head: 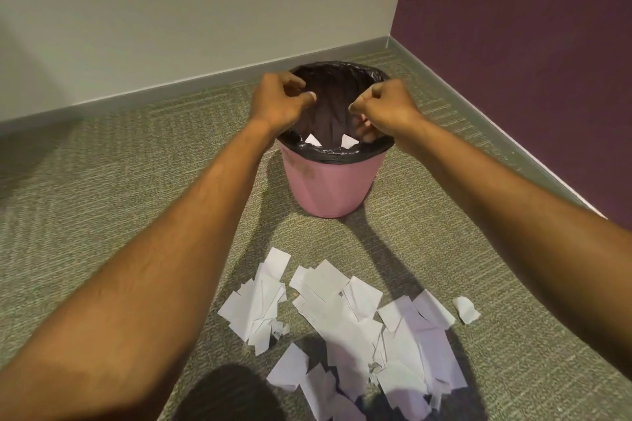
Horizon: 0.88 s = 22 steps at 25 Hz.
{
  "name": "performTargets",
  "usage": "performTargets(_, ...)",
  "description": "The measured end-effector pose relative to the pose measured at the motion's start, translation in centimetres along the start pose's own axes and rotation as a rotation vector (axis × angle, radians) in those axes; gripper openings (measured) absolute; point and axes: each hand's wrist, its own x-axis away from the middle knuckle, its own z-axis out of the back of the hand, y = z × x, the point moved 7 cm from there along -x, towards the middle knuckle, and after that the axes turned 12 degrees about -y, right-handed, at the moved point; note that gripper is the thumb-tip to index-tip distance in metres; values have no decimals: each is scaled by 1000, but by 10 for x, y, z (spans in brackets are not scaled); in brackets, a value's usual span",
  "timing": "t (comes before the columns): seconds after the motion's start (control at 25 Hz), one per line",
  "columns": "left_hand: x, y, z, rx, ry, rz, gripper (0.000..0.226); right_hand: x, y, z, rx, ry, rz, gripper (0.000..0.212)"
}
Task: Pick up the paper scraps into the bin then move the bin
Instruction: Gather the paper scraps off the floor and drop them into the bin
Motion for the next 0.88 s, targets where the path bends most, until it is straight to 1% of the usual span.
performTargets(0.04,13,-3,11,44,103,-18,17,11,-3,-10,-7,-79,34,6)
performTargets(0.08,29,-13,22,91,218,-13,12,23,-3,-22,-11,-179,61,6)
performTargets(0.12,47,-31,30,124,314,23,15,34,2,-36,-7,-284,72,5)
performTargets(0.16,66,-57,30,135,369,85,17,46,11,-51,9,-380,68,6)
performTargets(0.2,84,-89,26,118,373,178,17,56,24,-65,38,-458,53,6)
performTargets(0.24,103,-126,17,84,323,298,16,65,37,-79,79,-518,35,6)
performTargets(0.28,123,-163,7,52,237,417,14,72,50,-93,118,-563,18,6)
performTargets(0.32,143,-198,-5,26,136,525,17,78,62,-105,150,-590,7,6)
performTargets(0.36,160,-225,-15,-14,42,599,27,82,72,-116,177,-610,6,6)
performTargets(0.4,175,-244,-24,-83,-50,630,41,85,80,-127,212,-638,8,6)
performTargets(0.48,195,-263,-43,-317,-252,644,74,89,101,-149,332,-711,4,8)
performTargets(0.52,203,-265,-55,-456,-366,655,92,89,116,-159,412,-742,-7,15)
performTargets(0.56,210,-266,-66,-585,-474,656,106,90,133,-170,509,-767,-28,28)
performTargets(0.64,221,-267,-89,-712,-600,653,119,93,177,-186,758,-804,-124,66)
performTargets(0.68,227,-268,-97,-764,-588,618,121,96,199,-191,869,-814,-179,86)
performTargets(0.72,234,-270,-103,-821,-567,577,120,100,216,-196,949,-820,-211,99)
performTargets(0.76,242,-273,-109,-874,-555,548,113,105,227,-200,1012,-819,-212,107)
performTargets(0.84,248,-284,-116,-867,-519,499,91,115,238,-209,1136,-794,-143,112)
performTargets(0.88,247,-286,-118,-836,-519,481,85,119,239,-215,1185,-777,-101,112)
